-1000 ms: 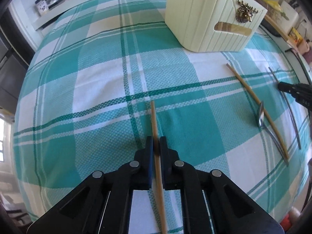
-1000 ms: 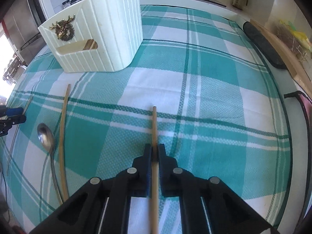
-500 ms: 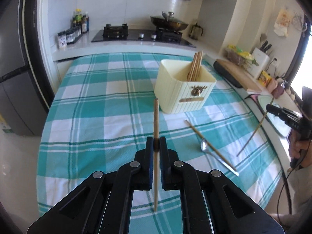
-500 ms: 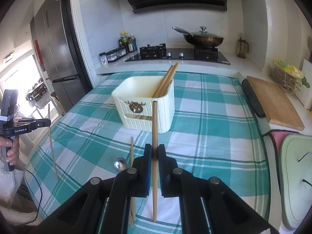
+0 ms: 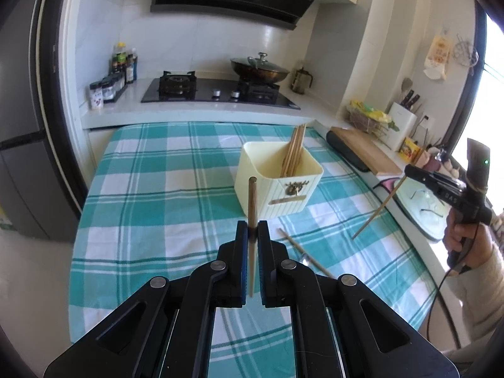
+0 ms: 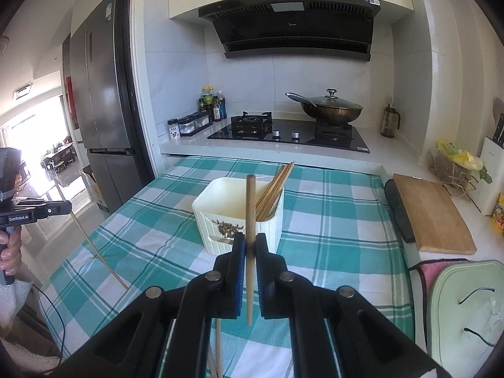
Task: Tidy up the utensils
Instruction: 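Carry both chopsticks over the cream box and open both grippers to drop them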
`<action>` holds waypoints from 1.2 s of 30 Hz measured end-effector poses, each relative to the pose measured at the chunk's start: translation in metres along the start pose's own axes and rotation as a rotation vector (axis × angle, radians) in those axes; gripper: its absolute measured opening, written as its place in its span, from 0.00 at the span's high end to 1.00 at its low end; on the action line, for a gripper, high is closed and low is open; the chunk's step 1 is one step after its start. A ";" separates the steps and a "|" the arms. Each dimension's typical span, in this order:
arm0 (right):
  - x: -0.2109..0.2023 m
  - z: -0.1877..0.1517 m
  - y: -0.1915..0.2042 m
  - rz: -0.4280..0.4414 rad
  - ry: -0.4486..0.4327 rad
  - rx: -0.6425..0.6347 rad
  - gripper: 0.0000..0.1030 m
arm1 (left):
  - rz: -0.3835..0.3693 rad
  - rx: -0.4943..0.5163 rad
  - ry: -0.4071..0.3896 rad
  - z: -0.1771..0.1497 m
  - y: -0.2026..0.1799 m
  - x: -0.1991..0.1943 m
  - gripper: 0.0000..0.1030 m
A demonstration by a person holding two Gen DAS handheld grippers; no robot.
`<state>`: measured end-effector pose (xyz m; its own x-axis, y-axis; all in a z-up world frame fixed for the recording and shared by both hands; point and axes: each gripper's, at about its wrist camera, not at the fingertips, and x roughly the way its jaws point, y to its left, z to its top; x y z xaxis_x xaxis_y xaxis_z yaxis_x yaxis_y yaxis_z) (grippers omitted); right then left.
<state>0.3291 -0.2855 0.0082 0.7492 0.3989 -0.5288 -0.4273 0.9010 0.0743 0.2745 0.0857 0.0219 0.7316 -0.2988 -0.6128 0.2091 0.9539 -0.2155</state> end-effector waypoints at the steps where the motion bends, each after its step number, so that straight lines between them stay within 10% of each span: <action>1: 0.002 0.005 -0.002 -0.006 -0.002 -0.002 0.93 | -0.008 -0.003 -0.013 0.008 0.000 -0.002 0.96; 10: 0.009 0.084 -0.003 -0.032 -0.160 -0.037 0.93 | -0.030 -0.003 -0.212 0.100 -0.024 0.002 0.96; 15: 0.033 0.114 0.003 -0.036 -0.265 -0.050 0.93 | 0.017 0.031 -0.193 0.135 -0.044 0.059 0.96; 27: 0.190 0.072 -0.028 0.057 0.135 0.135 0.92 | 0.030 -0.010 0.183 0.112 -0.048 0.219 0.96; 30: 0.203 0.068 -0.028 0.039 0.157 0.166 0.85 | 0.031 -0.056 0.228 0.107 -0.044 0.228 0.77; 33: 0.187 0.073 -0.032 0.041 0.106 0.198 0.50 | 0.029 -0.053 0.203 0.099 -0.039 0.205 0.36; 36: 0.152 0.073 -0.033 0.018 0.034 0.149 0.46 | 0.057 -0.005 0.181 0.078 -0.032 0.174 0.19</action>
<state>0.4942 -0.2419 -0.0129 0.7235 0.4115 -0.5543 -0.3587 0.9101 0.2075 0.4458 0.0059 -0.0181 0.6131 -0.2452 -0.7510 0.1670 0.9694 -0.1801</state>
